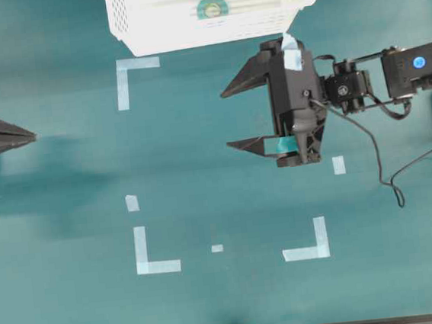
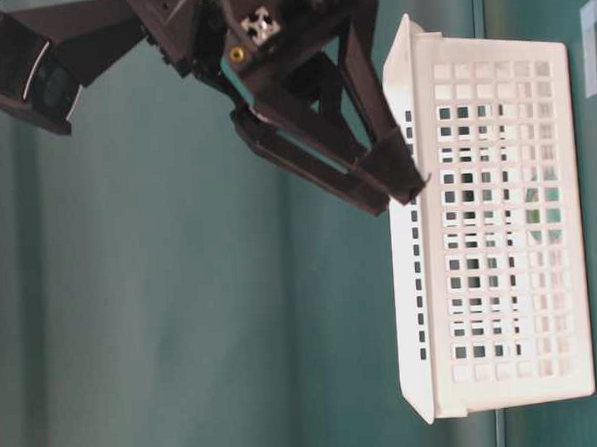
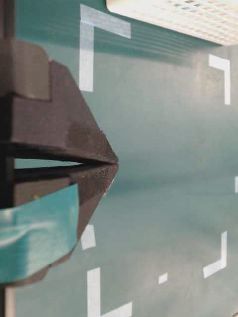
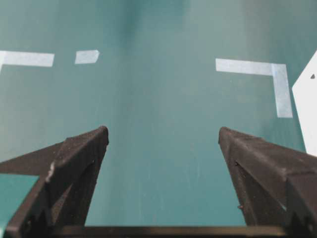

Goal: Put the tape in the middle into the white basket.

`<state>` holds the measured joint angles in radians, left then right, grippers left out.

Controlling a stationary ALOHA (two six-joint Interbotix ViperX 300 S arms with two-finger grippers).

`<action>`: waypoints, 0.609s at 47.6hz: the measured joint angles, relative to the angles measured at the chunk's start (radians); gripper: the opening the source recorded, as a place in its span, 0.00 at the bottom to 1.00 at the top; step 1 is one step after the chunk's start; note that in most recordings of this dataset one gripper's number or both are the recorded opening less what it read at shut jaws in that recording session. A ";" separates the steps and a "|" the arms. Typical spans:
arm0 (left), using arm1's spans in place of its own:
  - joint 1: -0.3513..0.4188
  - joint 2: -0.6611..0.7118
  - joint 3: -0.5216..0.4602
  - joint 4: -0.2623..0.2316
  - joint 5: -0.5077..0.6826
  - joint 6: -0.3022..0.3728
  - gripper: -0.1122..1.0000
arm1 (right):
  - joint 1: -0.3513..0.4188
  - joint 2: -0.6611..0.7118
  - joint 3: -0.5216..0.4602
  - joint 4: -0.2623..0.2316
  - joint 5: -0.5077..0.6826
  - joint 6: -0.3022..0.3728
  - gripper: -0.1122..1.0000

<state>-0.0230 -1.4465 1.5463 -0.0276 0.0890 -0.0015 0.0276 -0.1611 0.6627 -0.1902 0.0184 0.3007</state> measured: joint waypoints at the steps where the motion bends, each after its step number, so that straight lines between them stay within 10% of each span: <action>1: 0.000 -0.002 0.000 0.000 0.002 0.000 0.00 | 0.002 -0.003 0.002 0.000 0.000 0.000 0.96; 29: -0.002 -0.002 0.000 0.002 0.000 0.000 0.00 | 0.002 -0.133 0.112 0.000 0.000 0.002 0.96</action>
<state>-0.0245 -1.4481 1.5463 -0.0261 0.0890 -0.0015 0.0291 -0.2945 0.7747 -0.1902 0.0184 0.3022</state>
